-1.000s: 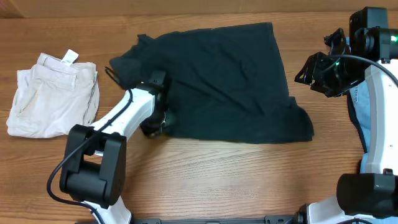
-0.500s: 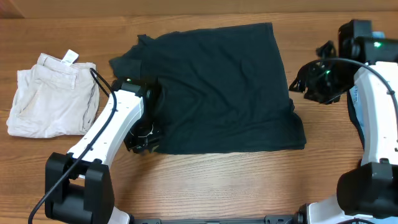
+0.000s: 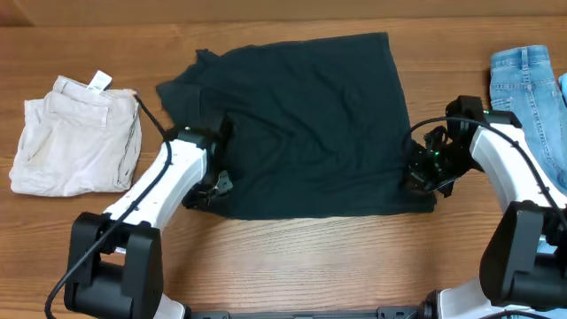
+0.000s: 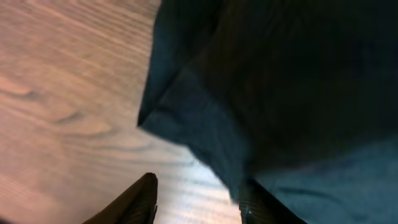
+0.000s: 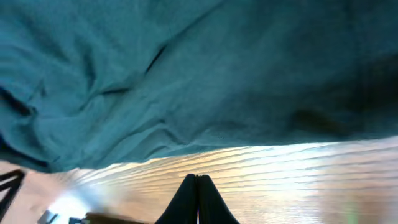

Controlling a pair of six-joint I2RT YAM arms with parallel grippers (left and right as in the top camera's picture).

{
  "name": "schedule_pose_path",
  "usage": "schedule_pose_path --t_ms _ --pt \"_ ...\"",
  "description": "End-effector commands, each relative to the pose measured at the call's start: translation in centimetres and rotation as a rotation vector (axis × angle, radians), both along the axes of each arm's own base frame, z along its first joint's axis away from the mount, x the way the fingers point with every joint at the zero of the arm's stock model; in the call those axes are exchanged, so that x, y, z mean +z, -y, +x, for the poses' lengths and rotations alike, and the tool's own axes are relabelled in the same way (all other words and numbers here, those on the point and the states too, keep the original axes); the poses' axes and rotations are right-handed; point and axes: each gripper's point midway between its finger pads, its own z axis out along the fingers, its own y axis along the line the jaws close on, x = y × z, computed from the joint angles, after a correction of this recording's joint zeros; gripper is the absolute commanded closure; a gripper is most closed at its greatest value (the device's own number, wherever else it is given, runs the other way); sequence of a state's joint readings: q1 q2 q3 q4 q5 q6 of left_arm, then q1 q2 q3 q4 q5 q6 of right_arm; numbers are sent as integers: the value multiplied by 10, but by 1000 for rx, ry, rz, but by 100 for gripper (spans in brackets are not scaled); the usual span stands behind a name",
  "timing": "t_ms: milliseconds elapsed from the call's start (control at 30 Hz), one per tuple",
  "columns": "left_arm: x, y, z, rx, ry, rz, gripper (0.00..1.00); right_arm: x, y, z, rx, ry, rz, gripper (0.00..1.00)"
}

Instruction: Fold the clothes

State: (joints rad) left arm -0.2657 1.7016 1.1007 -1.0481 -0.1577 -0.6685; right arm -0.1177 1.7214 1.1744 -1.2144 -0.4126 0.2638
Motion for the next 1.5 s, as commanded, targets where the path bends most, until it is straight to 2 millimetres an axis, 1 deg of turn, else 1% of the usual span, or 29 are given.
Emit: schedule_pose_path --t_ms 0,67,167,200,267,300,333,400,433,467,500,533,567,633,667,800,867,900,967,1033,1100,1133,1200,1267,1333,1367,1400,1433,1467 --pt "-5 -6 -6 -14 -11 21 37 9 -11 3 16 36 71 96" --pt "-6 -14 -4 -18 0 65 33 8 -11 3 16 39 71 96" --pt "-12 -17 -1 -9 20 68 37 8 -11 3 23 43 71 96" --pt "-17 -16 -2 2 24 45 37 8 -11 3 29 46 72 96" --pt "-29 -14 -1 25 42 -1 32 9 -12 2 41 48 84 95" --pt "-34 -11 1 26 53 -35 32 10 -13 2 41 46 85 95" --pt "-39 -8 2 16 62 -73 34 10 -13 1 46 46 85 95" --pt "-46 -4 3 13 72 -124 46 10 -13 0 63 52 86 94" --pt "-47 -7 3 19 75 -118 47 10 -13 0 67 53 87 94" --pt "-48 -10 5 15 82 -114 55 10 -13 0 68 54 87 93" --pt "-48 -11 5 5 81 -113 68 10 -13 0 68 54 87 93" --pt "-48 -13 3 9 70 -112 92 10 -13 0 68 54 87 93" --pt "-48 -16 -3 42 47 -112 96 10 -13 0 70 55 87 93" --pt "-46 -28 -25 167 -31 -82 96 10 -13 -1 75 55 88 93" --pt "-44 -37 -40 252 -85 -55 96 10 -13 -1 79 56 88 93" --pt "-29 -71 -94 468 -290 8 96 10 -13 -2 84 55 89 92" --pt "-22 -91 -114 553 -358 32 96 10 -13 -2 84 54 90 92" --pt "-21 -98 -117 570 -371 15 96 10 -13 -2 84 54 90 91" --pt "-22 -108 -119 572 -371 -27 96 10 -13 -3 84 48 91 88" --pt "-25 -107 -114 554 -354 -86 96 10 -15 -9 93 27 95 88" --pt "-29 -104 -106 537 -323 -110 89 3 -22 -21 114 -10 101 86" --pt "-30 -101 -101 519 -305 -134 85 0 -24 -23 123 -12 101 81" --pt "-33 -97 -92 489 -275 -173 81 -8 -32 -22 165 19 104 78" --pt "-36 -94 -84 464 -243 -209 79 -10 -52 -17 267 110 166 76" --pt "-38 -90 -73 432 -204 -249 76 -19 -76 -9 331 196 193 76" --pt "-38 -89 -71 425 -196 -259 74 -25 -81 -5 334 213 172 77" --pt "-39 -88 -68 416 -186 -272 74 -37 -78 -1 300 205 89 84" --pt "-39 -87 -67 410 -181 -280 73 -51 -58 0 207 156 -69 90" --pt "-39 -86 -66 402 -176 -286 72 -57 -42 -1 140 118 -174 94"
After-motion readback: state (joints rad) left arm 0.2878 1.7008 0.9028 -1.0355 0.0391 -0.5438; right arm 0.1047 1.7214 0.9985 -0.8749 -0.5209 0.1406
